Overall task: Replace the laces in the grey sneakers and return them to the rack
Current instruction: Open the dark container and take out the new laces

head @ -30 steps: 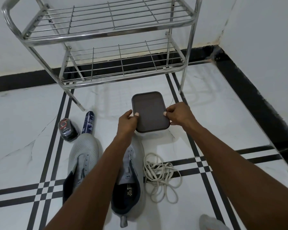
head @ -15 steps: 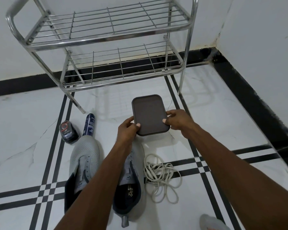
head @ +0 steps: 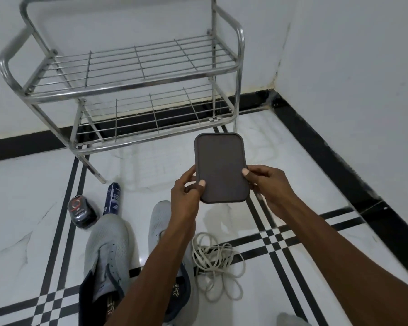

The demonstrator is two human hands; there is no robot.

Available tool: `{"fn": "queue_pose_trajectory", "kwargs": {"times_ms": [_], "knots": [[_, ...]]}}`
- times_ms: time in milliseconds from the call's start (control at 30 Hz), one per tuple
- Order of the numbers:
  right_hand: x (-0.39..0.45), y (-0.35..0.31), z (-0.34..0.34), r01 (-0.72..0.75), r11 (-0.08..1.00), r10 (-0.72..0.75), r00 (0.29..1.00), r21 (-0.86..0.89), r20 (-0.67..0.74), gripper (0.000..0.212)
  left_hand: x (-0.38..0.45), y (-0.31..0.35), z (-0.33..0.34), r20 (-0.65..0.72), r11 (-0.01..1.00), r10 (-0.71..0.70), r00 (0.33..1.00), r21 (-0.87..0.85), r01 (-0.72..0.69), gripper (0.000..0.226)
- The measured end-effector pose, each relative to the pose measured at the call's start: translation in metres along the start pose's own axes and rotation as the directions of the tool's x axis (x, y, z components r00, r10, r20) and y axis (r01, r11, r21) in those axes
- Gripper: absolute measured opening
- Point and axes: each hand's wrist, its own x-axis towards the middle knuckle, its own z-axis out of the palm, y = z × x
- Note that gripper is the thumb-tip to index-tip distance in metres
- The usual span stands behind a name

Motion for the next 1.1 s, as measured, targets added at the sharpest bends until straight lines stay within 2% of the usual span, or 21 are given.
{"fn": "queue_pose_trajectory", "kwargs": {"times_ms": [133, 300, 467, 633, 733, 867, 1100], "knots": [[-0.010, -0.027, 0.004, 0.072, 0.993, -0.072, 0.997, 0.092, -0.007, 0.015, 0.001, 0.032, 0.005, 0.017, 0.996, 0.093, 0.996, 0.003, -0.093, 0.046], [-0.004, -0.063, 0.023, 0.122, 0.982, -0.122, 0.992, 0.141, -0.013, 0.021, 0.013, 0.066, 0.003, 0.008, 0.988, 0.151, 0.989, -0.022, -0.150, 0.045], [0.028, -0.108, 0.050, 0.181, 0.973, -0.173, 0.983, 0.144, -0.065, 0.021, 0.047, 0.098, 0.006, -0.033, 0.990, 0.127, 0.991, -0.064, -0.129, 0.039], [0.076, -0.133, 0.072, 0.178, 0.977, -0.176, 0.984, 0.115, -0.031, 0.004, 0.097, 0.124, 0.022, -0.064, 0.995, 0.079, 0.995, -0.059, -0.082, 0.034], [0.102, -0.137, 0.083, 0.155, 0.982, -0.156, 0.988, 0.107, -0.003, 0.018, 0.127, 0.127, 0.026, -0.075, 0.998, 0.057, 0.996, -0.025, -0.059, 0.045], [0.129, -0.140, 0.095, 0.126, 0.986, -0.134, 0.988, 0.110, 0.073, 0.036, 0.152, 0.135, 0.031, -0.086, 0.997, 0.079, 0.993, 0.016, -0.078, 0.035], [0.152, -0.138, 0.098, 0.176, 0.978, -0.184, 0.981, 0.109, 0.061, 0.034, 0.181, 0.136, 0.041, -0.152, 0.993, 0.097, 0.984, 0.079, -0.086, 0.027]]}}
